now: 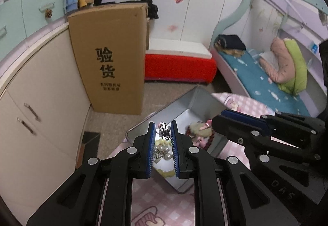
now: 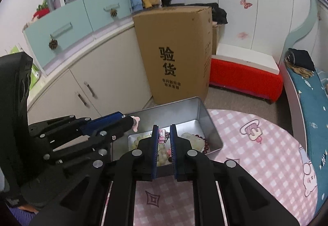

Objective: Organize jewelry
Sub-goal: 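Carry the earring and pig charm into the grey box and open both tools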

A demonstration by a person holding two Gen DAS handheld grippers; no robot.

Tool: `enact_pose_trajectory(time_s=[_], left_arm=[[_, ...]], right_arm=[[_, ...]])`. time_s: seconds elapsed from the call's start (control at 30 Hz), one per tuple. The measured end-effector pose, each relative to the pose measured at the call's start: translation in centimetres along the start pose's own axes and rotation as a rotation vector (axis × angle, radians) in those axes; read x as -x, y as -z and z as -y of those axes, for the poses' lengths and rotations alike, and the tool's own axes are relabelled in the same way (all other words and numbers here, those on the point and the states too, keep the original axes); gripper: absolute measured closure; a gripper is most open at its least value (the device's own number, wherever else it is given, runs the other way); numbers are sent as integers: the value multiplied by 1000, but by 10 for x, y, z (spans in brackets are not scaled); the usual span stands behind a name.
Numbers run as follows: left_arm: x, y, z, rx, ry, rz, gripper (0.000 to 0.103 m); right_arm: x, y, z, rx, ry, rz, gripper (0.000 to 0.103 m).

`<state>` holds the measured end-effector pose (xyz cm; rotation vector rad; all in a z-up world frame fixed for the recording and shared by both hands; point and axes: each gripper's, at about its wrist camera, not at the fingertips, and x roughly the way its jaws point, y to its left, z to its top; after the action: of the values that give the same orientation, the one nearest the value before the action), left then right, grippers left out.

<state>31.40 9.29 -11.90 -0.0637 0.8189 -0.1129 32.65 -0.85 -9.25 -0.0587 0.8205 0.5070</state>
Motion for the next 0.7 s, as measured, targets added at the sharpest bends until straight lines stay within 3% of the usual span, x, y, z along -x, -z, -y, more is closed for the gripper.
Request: enact_pose_trajectory(time_s=[0.53, 0.7], left_arm=[[-23, 8, 3, -14, -1, -45, 85], [-20, 7, 1, -6, 0, -39, 74]], right_arm=[[-22, 5, 11, -31, 17, -44, 92], [-22, 5, 17, -42, 16, -47, 92]])
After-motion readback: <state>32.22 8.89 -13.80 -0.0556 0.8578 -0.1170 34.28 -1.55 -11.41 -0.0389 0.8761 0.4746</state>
